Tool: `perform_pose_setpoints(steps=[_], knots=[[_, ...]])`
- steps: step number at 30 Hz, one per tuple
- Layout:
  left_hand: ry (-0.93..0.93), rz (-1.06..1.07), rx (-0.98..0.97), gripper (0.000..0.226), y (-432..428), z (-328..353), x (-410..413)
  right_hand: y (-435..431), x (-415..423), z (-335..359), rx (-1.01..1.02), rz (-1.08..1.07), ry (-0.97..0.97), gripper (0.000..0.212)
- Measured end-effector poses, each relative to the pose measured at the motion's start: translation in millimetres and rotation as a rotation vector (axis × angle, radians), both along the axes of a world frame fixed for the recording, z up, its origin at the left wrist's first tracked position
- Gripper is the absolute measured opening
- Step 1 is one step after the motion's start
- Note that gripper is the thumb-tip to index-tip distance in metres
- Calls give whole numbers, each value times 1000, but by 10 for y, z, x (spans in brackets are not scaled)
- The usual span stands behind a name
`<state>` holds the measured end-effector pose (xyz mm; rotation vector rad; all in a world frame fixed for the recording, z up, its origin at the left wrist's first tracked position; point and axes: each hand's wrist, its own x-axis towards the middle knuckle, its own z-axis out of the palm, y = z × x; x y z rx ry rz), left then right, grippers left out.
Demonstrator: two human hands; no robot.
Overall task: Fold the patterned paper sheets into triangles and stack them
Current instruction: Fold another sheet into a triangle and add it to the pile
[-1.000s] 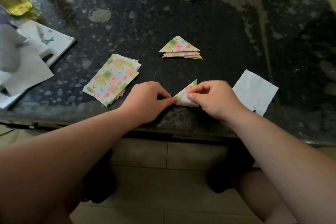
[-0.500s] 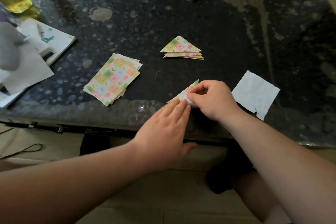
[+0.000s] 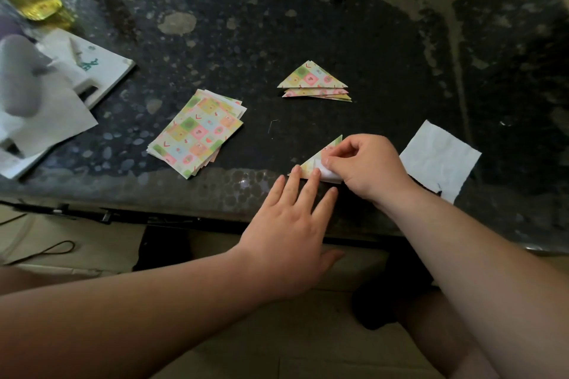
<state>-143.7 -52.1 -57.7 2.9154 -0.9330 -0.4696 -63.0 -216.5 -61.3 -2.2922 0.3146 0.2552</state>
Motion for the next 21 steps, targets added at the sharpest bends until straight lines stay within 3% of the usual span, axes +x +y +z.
perform_pose_setpoints(steps=[13, 21], knots=[[34, -2, 19, 89, -11, 2, 52, 33, 19, 21, 26, -67, 15, 13], [29, 0, 29, 88, 11, 6, 50, 4, 28, 72, -18, 1, 69, 8]])
